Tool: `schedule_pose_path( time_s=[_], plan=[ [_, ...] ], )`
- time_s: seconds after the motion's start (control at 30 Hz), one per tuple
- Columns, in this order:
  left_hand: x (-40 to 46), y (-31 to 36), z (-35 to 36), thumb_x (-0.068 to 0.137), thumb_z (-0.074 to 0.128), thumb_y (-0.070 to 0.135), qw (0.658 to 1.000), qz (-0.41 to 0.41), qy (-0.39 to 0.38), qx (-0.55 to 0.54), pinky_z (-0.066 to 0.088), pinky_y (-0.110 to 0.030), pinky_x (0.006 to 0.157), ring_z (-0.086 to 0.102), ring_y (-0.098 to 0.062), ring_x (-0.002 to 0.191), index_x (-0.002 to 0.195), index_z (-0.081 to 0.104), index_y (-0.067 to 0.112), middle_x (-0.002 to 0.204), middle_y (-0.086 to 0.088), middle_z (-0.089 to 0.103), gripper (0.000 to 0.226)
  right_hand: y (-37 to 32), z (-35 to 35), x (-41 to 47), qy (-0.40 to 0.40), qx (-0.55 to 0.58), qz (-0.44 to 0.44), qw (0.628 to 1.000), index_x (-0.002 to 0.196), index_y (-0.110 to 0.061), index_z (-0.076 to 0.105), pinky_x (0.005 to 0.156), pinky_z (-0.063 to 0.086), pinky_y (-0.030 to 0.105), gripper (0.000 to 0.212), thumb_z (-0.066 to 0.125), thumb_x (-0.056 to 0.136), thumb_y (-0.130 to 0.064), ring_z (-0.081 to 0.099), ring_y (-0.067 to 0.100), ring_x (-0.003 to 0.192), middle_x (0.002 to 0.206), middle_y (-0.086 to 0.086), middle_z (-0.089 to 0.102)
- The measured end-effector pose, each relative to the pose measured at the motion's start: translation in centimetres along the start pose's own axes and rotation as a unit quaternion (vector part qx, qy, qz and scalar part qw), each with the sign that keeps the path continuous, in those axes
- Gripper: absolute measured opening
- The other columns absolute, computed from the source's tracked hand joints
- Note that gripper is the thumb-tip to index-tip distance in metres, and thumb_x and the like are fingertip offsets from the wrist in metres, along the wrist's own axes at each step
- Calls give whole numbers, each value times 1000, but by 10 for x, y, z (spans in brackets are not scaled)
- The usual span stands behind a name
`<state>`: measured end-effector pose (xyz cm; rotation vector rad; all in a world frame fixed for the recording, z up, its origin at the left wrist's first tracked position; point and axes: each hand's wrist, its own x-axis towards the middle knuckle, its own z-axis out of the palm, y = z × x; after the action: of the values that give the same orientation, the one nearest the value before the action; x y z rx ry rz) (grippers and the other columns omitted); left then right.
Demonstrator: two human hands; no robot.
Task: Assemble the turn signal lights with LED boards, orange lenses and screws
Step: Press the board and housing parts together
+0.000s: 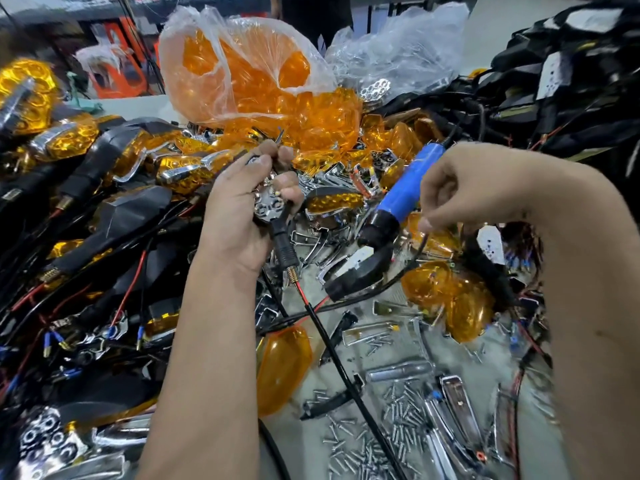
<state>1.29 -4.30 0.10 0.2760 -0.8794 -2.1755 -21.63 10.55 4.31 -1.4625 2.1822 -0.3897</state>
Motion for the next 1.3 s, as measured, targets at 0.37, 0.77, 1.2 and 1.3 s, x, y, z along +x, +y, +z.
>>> schedule_pose_path(
  time_s=[0.37,0.77,1.2,1.3],
  plan=[
    [5,-30,15,106,37,-3,995,-17,4,96,56,-28,57,60,-17,61,95,55,6,85,-10,63,23,-5,33,7,-161,-110,91,977,88,-30,75,60,56,25,32,97,67,-40,74,9,69,76,-8,78],
    [6,-33,11,105,39,-7,993,-21,17,117,58,-32,62,59,-21,64,91,56,4,80,-11,62,25,2,16,1,-47,-53,17,997,85,-36,74,66,62,34,25,94,73,-31,75,16,75,83,-9,74],
    [3,-38,9,107,42,-1,987,22,-61,146,59,-39,86,70,-26,86,98,57,6,94,-9,70,19,-10,21,-18,-151,-79,-52,984,77,-44,76,65,46,25,9,83,82,-46,59,0,66,69,-19,65],
    [2,-38,9,107,41,-2,987,24,-68,145,59,-40,87,70,-27,87,98,57,5,95,-9,70,19,-7,-2,-26,-107,-20,-122,987,88,-35,77,77,52,44,20,75,88,-54,66,17,82,86,-6,72]
  ],
)
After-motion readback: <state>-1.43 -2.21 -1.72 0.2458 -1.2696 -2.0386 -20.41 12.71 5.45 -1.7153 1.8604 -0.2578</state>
